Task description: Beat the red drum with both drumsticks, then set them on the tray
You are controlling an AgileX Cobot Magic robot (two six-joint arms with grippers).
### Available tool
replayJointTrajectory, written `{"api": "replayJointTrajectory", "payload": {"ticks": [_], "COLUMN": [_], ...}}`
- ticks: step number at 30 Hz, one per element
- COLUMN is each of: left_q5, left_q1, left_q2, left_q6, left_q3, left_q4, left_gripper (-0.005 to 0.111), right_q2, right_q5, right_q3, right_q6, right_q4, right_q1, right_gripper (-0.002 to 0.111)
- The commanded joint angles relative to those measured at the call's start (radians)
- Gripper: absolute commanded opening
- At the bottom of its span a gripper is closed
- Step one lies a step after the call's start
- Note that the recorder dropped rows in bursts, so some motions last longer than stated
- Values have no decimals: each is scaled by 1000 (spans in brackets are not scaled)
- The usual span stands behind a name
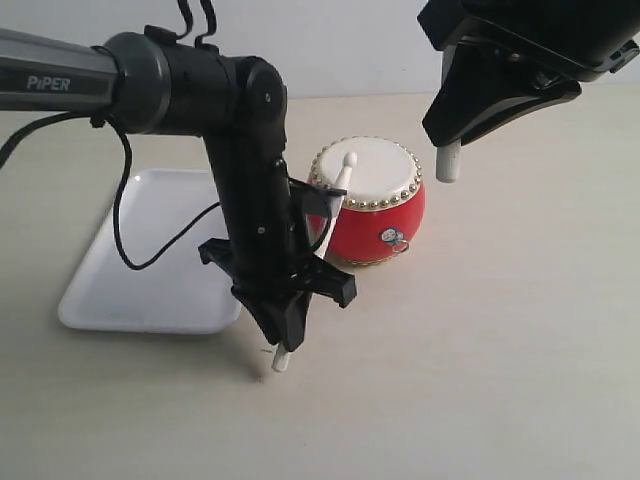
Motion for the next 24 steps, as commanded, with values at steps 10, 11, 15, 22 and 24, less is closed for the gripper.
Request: {"api": "replayJointTrajectory", "payload": {"ticks": [10,11,15,22,24], "left_q5": [-1,-1,-1,-1,-1], "left_q1": [1,7,70,263,324], "left_q2": [-250,-280,-376,-553,-613], "left_q6": [17,17,24,77,77], "left_q3": [26,37,94,238,281], "left_q4": [19,28,17,-30,-46], "left_gripper": [0,0,0,0,0], "right_q2": [-4,-4,-3,2,20], "right_q5": [-2,-2,-2,-2,-2], "right_q3": [-6,-6,-6,-6,-6], "right_q6": [-3,-3,-3,-3,-3], "right_q4": [-5,-5,22,77,117], "right_q1": [2,2,2,2,2], "right_gripper": [0,0,0,0,0]}}
